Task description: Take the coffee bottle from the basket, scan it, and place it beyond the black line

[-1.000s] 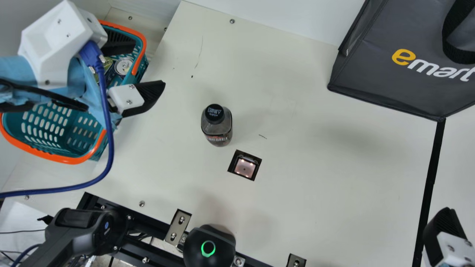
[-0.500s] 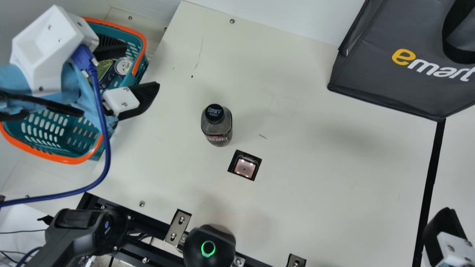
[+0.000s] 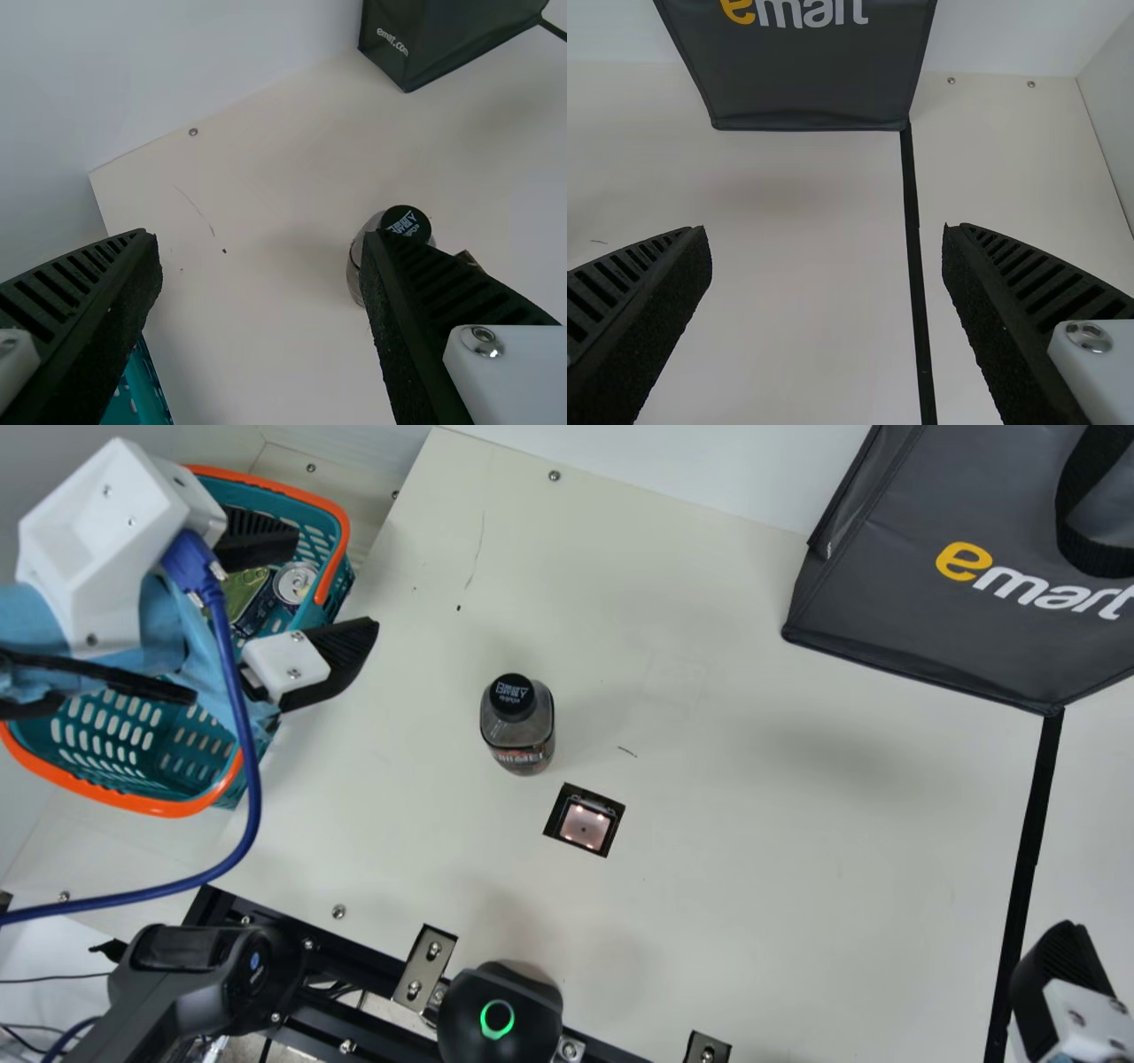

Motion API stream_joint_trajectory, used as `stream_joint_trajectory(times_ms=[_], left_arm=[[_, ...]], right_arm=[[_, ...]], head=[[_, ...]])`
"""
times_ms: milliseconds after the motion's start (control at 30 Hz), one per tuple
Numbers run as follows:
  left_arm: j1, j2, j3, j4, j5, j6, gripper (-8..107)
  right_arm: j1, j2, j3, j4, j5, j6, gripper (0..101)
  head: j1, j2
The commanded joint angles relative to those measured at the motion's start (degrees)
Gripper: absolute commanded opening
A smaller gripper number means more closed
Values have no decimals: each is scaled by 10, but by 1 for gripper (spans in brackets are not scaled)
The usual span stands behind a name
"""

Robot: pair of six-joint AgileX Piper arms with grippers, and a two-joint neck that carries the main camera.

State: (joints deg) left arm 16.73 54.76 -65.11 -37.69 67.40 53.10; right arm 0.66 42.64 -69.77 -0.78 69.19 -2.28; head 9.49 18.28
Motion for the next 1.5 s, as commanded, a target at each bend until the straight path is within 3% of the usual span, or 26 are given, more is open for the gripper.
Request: stream_joint_trajectory(times_ms=[0, 100, 600, 1333, 1467], left_arm=[[0, 0, 0, 0, 0, 0, 90], [0, 0, 0, 0, 0, 0, 90], [0, 0, 0, 0, 0, 0, 90], [0, 0, 0, 0, 0, 0, 90], [-25, -5, 3, 14, -11, -27, 90]], right_arm=[[0, 0, 0, 0, 0, 0, 91], [0, 0, 0, 0, 0, 0, 91], [0, 0, 0, 0, 0, 0, 91], [0, 0, 0, 0, 0, 0, 91], [0, 0, 0, 0, 0, 0, 91]], head=[[-16, 1], [-16, 1], [-16, -199], [-16, -199], [-16, -199]])
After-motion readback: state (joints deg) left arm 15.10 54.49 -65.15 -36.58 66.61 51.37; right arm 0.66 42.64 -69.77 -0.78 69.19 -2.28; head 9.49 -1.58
